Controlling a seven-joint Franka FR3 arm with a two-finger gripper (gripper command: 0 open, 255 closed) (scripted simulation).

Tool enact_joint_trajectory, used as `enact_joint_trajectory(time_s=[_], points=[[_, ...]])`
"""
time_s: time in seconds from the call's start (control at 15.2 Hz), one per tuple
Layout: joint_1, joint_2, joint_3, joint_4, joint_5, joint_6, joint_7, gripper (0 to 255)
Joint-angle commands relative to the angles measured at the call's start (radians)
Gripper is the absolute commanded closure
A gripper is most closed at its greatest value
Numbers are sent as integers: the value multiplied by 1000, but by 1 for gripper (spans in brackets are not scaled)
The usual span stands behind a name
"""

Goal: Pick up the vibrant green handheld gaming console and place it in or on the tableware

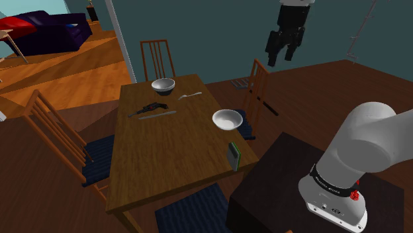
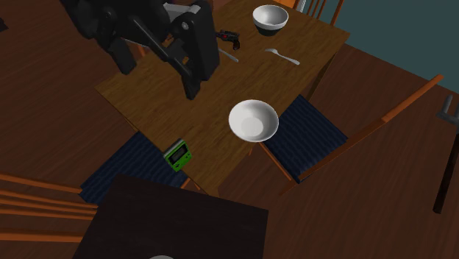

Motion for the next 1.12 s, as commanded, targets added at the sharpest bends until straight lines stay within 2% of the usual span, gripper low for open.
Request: enact_joint_trajectory(time_s=[0.0,0.53,1.06], points=[[0,0,0,0,0,0,0,0],[29,45,21,-231,19,275,2,0],[67,204,44,-387,42,587,0,0]])
